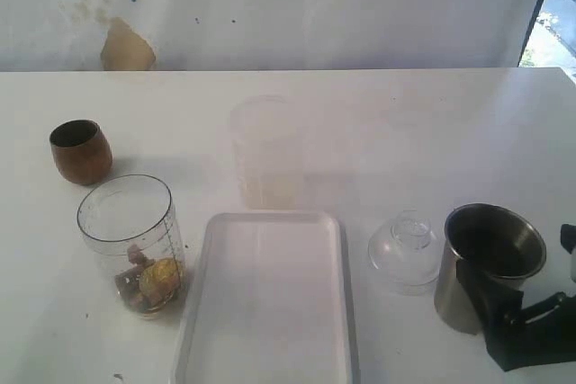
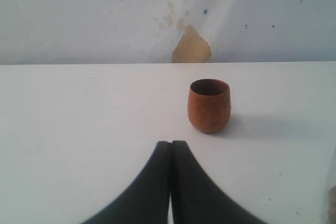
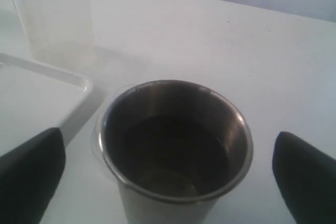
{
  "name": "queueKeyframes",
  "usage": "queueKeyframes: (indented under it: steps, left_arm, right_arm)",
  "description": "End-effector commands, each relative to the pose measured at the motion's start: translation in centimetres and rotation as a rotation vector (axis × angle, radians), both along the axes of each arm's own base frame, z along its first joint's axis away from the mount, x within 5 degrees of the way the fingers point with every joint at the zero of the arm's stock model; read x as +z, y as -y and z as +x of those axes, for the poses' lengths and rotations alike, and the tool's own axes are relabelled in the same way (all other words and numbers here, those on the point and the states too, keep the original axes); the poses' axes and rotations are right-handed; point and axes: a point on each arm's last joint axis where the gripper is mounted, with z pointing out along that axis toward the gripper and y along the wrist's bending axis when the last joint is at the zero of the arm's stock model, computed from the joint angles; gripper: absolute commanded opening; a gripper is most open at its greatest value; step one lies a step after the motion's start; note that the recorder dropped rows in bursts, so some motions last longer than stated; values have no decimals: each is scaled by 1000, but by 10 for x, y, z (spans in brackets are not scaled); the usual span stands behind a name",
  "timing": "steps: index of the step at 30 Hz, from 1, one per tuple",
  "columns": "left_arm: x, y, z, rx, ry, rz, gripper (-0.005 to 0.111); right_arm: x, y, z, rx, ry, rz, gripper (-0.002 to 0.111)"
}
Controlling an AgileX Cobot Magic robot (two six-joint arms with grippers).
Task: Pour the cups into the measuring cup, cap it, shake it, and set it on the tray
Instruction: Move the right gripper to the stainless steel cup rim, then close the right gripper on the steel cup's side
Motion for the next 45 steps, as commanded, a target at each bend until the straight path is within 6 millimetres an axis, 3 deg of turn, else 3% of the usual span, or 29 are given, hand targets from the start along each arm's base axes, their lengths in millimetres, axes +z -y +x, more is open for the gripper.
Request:
queueKeyframes:
  steps: [1, 45]
  left_arm:
    - [-2, 0, 0, 4, -2, -4, 0]
    - [-2, 0, 0, 4, 0, -4, 0]
  right_arm:
    - [-5, -1, 4, -3, -12, 1, 105]
    - [-24, -7, 28, -29, -6, 12, 105]
